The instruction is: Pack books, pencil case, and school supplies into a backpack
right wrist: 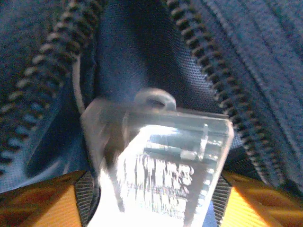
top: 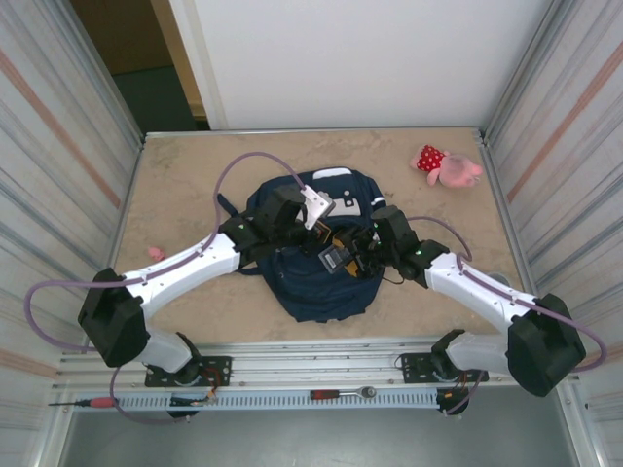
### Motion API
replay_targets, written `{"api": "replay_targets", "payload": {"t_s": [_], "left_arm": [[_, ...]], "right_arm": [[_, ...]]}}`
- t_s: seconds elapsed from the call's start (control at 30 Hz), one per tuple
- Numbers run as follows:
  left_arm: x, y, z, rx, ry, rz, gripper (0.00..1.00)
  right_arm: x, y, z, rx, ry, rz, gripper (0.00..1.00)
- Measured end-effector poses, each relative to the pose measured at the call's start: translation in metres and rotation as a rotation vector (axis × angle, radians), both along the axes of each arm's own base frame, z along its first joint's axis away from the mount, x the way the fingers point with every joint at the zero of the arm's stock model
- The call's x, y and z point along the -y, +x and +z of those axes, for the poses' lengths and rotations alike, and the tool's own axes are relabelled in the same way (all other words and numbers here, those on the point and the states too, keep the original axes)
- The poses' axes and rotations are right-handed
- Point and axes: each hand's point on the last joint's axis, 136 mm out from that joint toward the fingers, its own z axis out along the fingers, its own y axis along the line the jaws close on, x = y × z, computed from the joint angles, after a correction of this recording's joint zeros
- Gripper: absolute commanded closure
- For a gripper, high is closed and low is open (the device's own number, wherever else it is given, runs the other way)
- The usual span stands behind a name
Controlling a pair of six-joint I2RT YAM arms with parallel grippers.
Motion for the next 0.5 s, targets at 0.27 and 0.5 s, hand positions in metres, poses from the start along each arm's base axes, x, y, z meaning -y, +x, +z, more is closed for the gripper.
{"api": "replay_targets", "payload": {"t_s": [0.27, 0.5], "left_arm": [[0.0001, 0.0011, 0.0019, 0.006, -0.005, 0.005, 1.0], [0.0005, 0.0006, 0.002, 0.005, -0.007, 0.002, 1.0]], "right_arm": [[0.0011, 0.0043, 0.0067, 0.022, 0.023, -0.042, 0.48], [0.0022, -0.0052, 0.0041, 0.042, 0.011, -0.058, 0.54]]}}
